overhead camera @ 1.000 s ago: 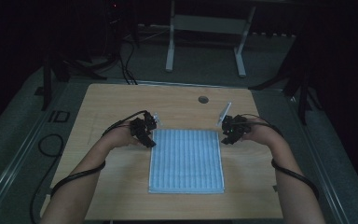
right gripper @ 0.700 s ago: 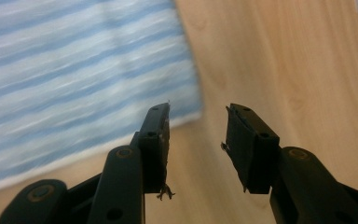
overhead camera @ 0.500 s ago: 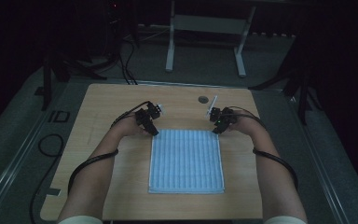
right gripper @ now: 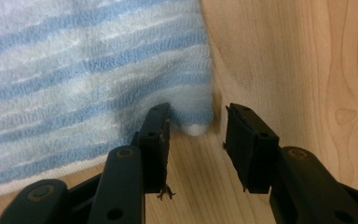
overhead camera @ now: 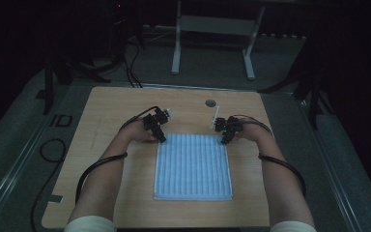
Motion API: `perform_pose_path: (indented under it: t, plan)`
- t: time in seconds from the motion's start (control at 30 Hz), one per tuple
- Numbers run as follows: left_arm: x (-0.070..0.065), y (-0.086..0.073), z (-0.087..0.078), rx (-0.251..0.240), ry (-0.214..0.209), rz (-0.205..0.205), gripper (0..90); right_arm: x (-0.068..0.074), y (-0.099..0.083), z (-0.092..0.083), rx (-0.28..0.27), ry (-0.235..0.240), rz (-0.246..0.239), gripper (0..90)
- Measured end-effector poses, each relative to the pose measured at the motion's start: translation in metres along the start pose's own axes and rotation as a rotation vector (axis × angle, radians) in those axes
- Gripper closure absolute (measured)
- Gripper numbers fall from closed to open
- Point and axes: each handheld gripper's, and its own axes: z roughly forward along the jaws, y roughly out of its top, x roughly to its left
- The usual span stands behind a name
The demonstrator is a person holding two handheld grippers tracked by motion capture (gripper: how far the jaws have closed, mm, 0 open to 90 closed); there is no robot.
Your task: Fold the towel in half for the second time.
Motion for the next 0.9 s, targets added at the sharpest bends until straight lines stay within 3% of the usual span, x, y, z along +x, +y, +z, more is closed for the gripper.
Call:
perform_pose_path:
  t: [0.1,0.13,0.17,0.23,0.27,0.33,0.47,0.53,0.6,0.73,0.9]
  plan:
    - [-0.001,-0.001,-0.001,-0.008,-0.016,0.020,49.9,0.000,0.001,0.000,0.000,0.032,0.003,66.2]
    - [-0.001,-0.002,-0.001,-0.009,-0.037,0.015,52.9,-0.001,0.001,0.000,0.000,0.047,0.002,72.1]
    - [-0.002,-0.002,-0.001,-0.013,-0.047,0.020,59.5,-0.001,0.002,0.000,0.002,0.080,0.010,79.5]
    - [-0.003,-0.002,-0.001,-0.017,-0.089,0.024,69.3,0.000,0.003,0.000,0.005,0.090,0.011,84.2]
    - [-0.006,-0.002,-0.001,-0.023,-0.082,0.047,79.3,0.000,0.003,0.000,0.008,0.092,0.017,85.3]
    - [-0.008,-0.001,-0.002,-0.009,-0.073,0.049,83.6,0.000,0.004,-0.001,0.015,0.089,0.028,85.9]
    - [-0.015,0.002,-0.006,0.006,-0.015,0.085,84.9,0.001,0.004,-0.006,0.003,0.056,0.026,85.9]
    - [-0.019,0.002,-0.012,0.001,0.006,0.113,85.2,0.002,0.002,-0.014,-0.021,0.038,0.037,86.0]
    - [-0.020,0.002,-0.016,-0.006,0.013,0.115,85.3,0.002,0.002,-0.018,-0.032,0.032,0.038,86.0]
    - [-0.028,-0.002,-0.041,-0.087,0.047,0.157,85.2,0.006,-0.005,-0.037,-0.079,-0.010,0.034,86.0]
    - [-0.037,-0.015,-0.062,-0.137,0.037,0.167,85.0,0.017,-0.021,-0.057,-0.170,-0.023,0.045,86.0]
